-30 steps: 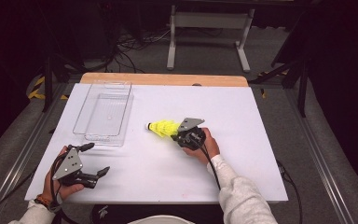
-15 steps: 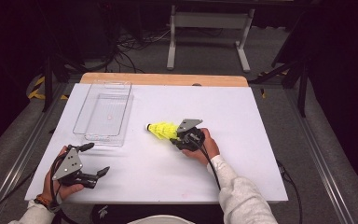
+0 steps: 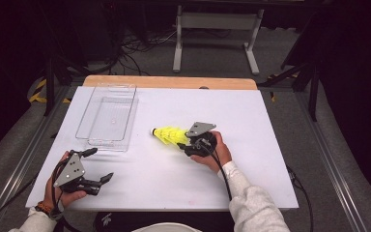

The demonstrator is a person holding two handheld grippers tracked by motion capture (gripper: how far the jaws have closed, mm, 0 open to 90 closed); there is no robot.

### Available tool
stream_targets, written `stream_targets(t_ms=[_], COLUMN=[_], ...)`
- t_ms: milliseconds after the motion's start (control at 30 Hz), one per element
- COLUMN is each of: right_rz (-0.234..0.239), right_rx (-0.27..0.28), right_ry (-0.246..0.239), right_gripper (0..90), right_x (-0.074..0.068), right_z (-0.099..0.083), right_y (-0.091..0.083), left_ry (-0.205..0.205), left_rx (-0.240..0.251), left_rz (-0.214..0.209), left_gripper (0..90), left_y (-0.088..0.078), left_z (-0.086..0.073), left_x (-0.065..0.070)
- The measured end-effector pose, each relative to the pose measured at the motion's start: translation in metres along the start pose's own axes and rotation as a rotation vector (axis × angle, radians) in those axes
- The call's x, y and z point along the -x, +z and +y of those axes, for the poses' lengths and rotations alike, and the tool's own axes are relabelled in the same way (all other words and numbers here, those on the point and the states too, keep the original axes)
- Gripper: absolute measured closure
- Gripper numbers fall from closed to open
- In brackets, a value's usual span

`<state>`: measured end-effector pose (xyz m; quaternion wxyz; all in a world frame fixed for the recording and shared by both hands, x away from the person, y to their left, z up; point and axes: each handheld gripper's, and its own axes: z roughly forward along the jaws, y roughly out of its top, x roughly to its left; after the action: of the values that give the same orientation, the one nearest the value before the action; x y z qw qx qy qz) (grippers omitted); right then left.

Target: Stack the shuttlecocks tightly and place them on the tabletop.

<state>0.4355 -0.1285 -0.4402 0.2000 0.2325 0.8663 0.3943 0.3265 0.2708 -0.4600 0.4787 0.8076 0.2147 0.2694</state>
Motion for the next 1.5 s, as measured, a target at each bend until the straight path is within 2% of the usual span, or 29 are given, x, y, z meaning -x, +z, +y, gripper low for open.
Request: stream_targets(t_ms=[67,433,933,1133,1167,1333,1400,1500], right_rz=[-0.003,-0.017,-0.040,-0.058,-0.059,-0.076,-0.084,-0.090], right_rx=[0.009,0.065,0.126,0.124,0.126,0.131,0.132,0.132], right_ry=[-0.002,0.001,-0.020,-0.029,-0.030,-0.033,-0.035,-0.038], right_gripper=[50.7,47.4,41.6,38.8,38.2,33.9,31.9,29.7], right_x=[0.000,-0.001,-0.005,-0.006,-0.007,-0.009,-0.011,-0.013], right_z=[0.001,0.004,0.003,-0.001,-0.002,-0.009,-0.011,-0.015], right_y=[-0.003,-0.020,-0.041,-0.046,-0.046,-0.051,-0.052,-0.054], left_ry=[0.010,0.010,0.011,0.018,0.009,0.026,0.017,0.035], left_rx=[-0.004,-0.006,-0.009,-0.011,-0.009,-0.008,-0.001,0.005], left_rz=[0.003,0.001,-0.001,-0.002,-0.007,-0.011,-0.015,-0.018], left_gripper=[5.4,5.4,5.4,5.4,5.4,5.4,5.4,5.4], left_y=[0.000,0.001,0.001,0.001,0.002,0.005,0.007,0.011], left_z=[0.000,0.000,0.000,0.001,0.001,0.004,0.006,0.010], left_x=[0.000,0.000,0.001,0.001,0.002,0.003,0.003,0.004])
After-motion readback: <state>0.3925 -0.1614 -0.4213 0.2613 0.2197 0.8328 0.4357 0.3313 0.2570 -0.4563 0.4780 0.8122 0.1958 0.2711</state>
